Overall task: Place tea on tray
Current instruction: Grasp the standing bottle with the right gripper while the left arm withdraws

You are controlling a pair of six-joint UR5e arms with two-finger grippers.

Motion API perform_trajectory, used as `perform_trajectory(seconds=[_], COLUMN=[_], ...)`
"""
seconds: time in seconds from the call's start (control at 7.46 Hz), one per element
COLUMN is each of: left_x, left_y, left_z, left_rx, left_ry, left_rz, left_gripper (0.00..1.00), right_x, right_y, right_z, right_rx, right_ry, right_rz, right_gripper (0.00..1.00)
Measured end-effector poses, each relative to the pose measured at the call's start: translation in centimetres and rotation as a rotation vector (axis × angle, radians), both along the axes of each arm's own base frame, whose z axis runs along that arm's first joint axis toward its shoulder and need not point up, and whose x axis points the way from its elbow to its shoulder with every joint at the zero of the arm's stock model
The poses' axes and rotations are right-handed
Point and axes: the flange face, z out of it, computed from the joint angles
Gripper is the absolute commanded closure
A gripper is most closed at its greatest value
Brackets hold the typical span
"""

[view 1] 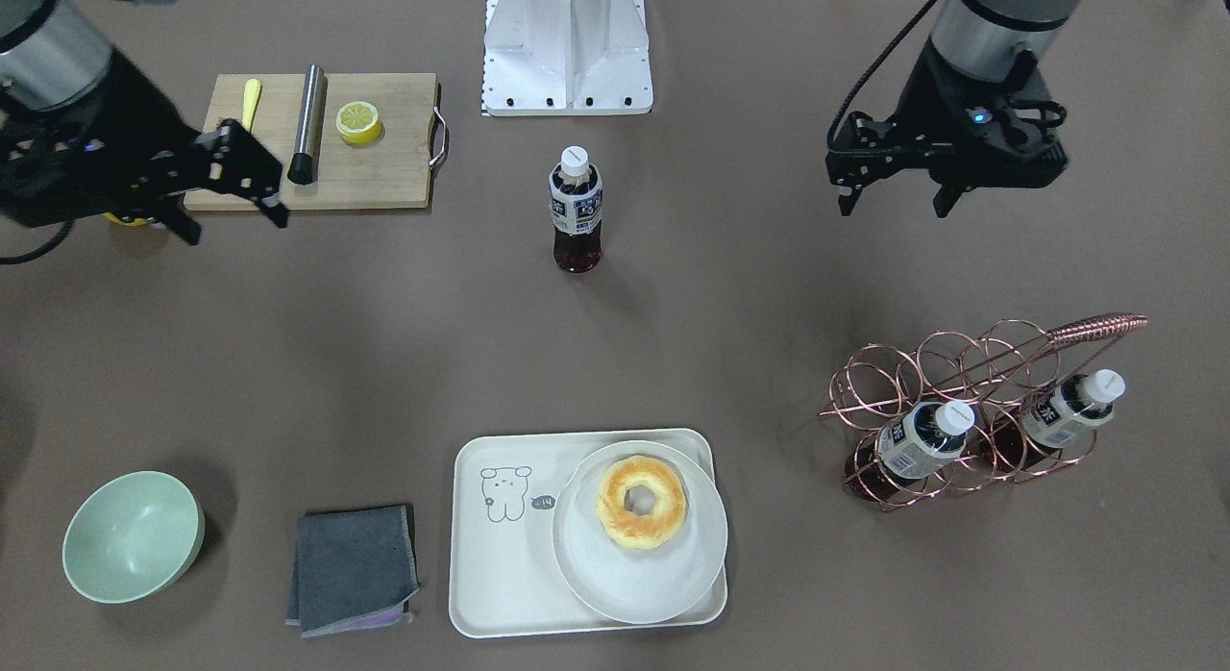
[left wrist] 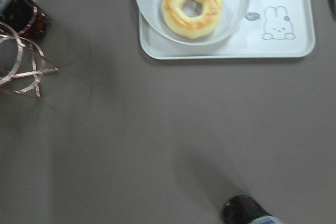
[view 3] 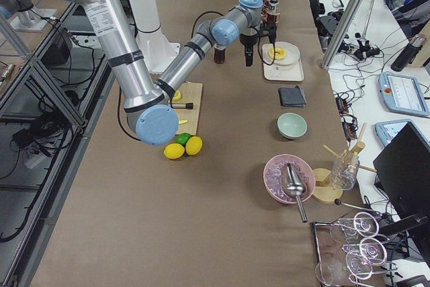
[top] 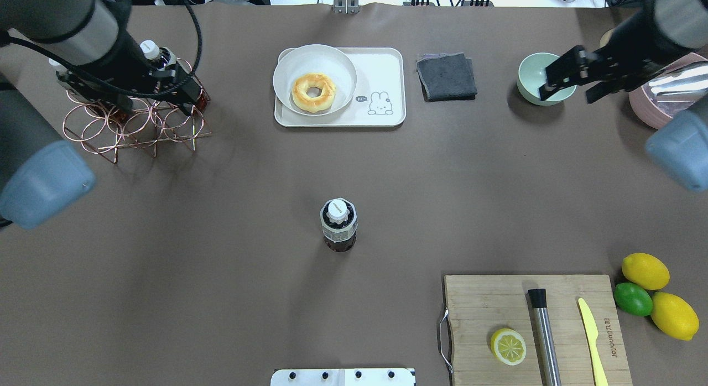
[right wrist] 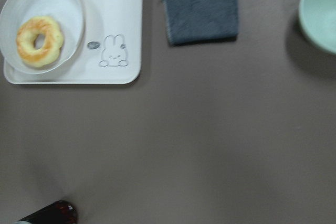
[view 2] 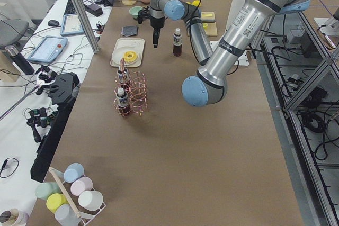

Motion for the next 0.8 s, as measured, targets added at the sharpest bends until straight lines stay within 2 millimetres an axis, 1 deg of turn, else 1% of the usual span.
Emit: perform_trajectory(seconds=[0.13, 0.27, 0.4, 0.54, 0.67, 0.8], left_x=[-2.5, -4.9, -6.4, -7.3, -7.6, -7.8], left_y=[-0.8, -1.5, -1.9, -2.3, -2.5, -2.5], left_z=[2.1, 3.9, 5.2, 6.0, 6.4, 6.7], left_rx=[-0.002, -0.004, -0.003, -0.001, -0.002, -0.001], left_ry=[-0.003, -0.001, -0.001, -0.003, -0.006, -0.007], left_rz=[0.015, 0.028, 0.039, 0.046, 0.049, 0.051], left_gripper=[0.04, 0.04, 0.04, 0.04, 0.04, 0.04], right_x=[-5.5, -10.5, -14.0, -16.9, -20.0, -22.3], right_y=[2.4, 5.1, 7.4, 9.6, 11.7, 13.1], right_z=[-3.4, -6.9, -10.1, -12.4, -14.2, -15.4], right_rx=[-0.026, -0.051, -0.073, -0.077, -0.074, -0.085], right_ry=[-0.005, -0.008, 0.002, 0.021, 0.038, 0.047], right_rz=[0.022, 0.034, 0.030, 0.033, 0.042, 0.058], right_gripper=[0.11, 0.11, 0.11, 0.11, 0.15, 0.17])
